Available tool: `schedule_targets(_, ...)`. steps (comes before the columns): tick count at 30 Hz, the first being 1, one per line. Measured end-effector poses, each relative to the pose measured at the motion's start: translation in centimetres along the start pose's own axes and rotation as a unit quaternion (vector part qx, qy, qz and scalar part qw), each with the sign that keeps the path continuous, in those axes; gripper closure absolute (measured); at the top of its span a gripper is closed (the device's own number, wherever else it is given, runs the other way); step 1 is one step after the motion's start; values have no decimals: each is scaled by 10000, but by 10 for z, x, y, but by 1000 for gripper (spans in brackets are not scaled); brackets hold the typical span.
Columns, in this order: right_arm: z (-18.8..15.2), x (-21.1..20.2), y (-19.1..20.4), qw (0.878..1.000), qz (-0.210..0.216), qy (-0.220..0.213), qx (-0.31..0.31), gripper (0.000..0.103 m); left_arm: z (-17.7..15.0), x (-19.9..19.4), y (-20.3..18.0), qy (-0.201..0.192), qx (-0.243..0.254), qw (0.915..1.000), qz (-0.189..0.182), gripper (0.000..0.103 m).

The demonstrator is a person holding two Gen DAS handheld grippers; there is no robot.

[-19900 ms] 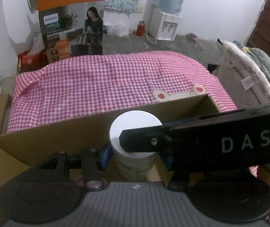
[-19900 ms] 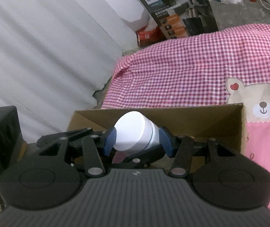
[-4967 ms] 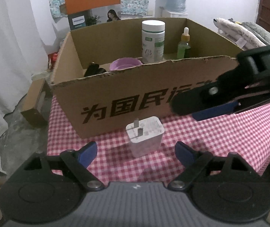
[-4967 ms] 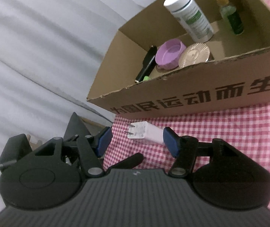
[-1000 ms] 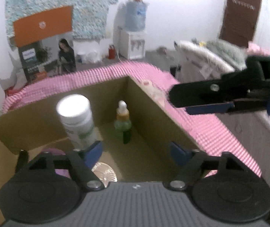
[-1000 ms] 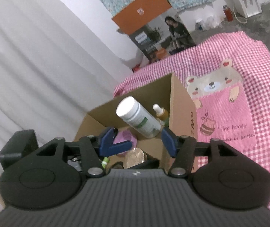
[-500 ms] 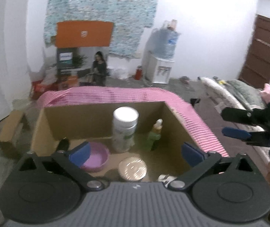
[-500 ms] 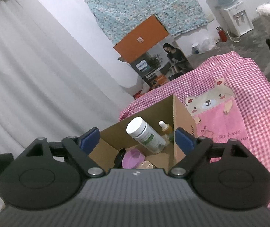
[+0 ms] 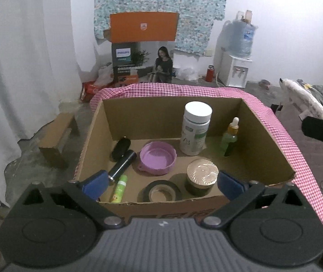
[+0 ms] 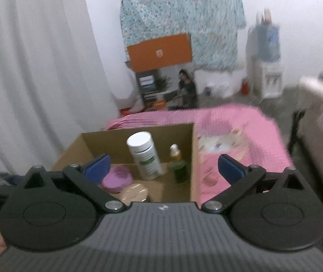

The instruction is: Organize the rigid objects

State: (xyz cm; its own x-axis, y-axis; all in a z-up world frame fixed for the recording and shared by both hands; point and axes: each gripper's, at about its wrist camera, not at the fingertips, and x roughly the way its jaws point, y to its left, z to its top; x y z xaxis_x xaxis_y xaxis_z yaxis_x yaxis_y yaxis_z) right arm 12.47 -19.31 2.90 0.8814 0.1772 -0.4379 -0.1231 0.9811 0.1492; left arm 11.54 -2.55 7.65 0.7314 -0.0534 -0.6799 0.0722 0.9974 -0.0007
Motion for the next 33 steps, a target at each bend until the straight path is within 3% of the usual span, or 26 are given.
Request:
schedule_targets(2, 2, -3, 11, 9999, -36, 35, -120, 1, 2, -2, -2, -67, 165, 9998, 19, 0)
schedule_targets(5, 4, -2, 22, 9996, 111, 242, -110, 1, 2, -4, 0, -98, 34, 9999, 90, 0)
schedule_targets(10, -1, 14, 28, 9974, -70, 718, -5, 1, 0, 2, 12, 328, -230, 9991, 118, 0)
schedule_targets(16, -16, 43, 36, 9876, 107, 1552, 193, 1, -7, 7, 18, 586, -259, 9976, 261, 0)
schedule_targets(33, -28, 71, 48, 9795, 73, 2014, 59, 1, -5, 12, 22, 876, -258, 9949, 421, 0)
